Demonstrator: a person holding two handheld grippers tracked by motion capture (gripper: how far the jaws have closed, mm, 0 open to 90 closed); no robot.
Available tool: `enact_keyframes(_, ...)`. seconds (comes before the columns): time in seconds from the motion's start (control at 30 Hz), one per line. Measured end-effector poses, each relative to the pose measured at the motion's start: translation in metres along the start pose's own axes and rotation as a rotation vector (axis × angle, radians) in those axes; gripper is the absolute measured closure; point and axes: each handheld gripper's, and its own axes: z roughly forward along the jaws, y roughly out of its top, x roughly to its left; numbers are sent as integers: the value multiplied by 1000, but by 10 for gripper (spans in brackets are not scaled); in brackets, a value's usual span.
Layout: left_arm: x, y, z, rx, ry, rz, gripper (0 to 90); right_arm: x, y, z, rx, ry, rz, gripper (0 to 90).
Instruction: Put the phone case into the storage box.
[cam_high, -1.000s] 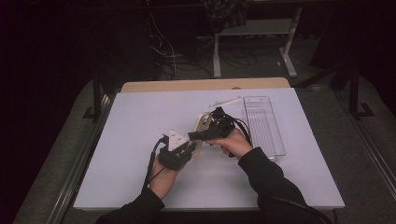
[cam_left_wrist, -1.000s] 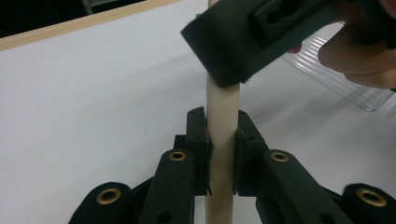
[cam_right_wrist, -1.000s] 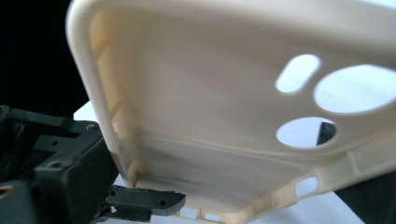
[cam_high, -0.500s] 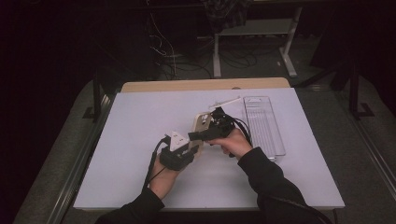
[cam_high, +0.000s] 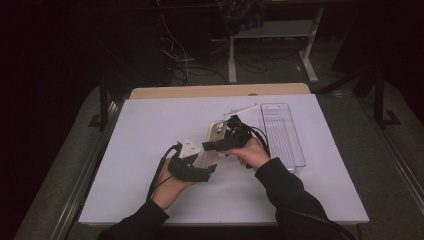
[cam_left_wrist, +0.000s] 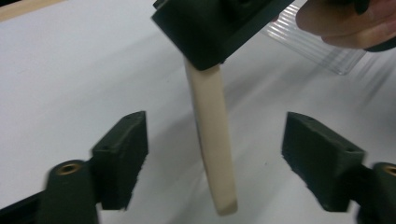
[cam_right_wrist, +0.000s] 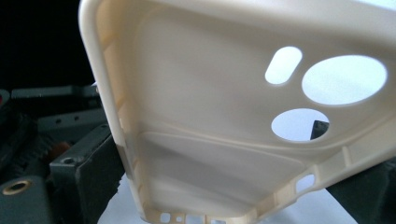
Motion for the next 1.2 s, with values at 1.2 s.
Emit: enact_keyframes(1.2, 58, -29, -35, 59, -166, 112, 0, -1, 1, -3, 14, -28, -18, 61)
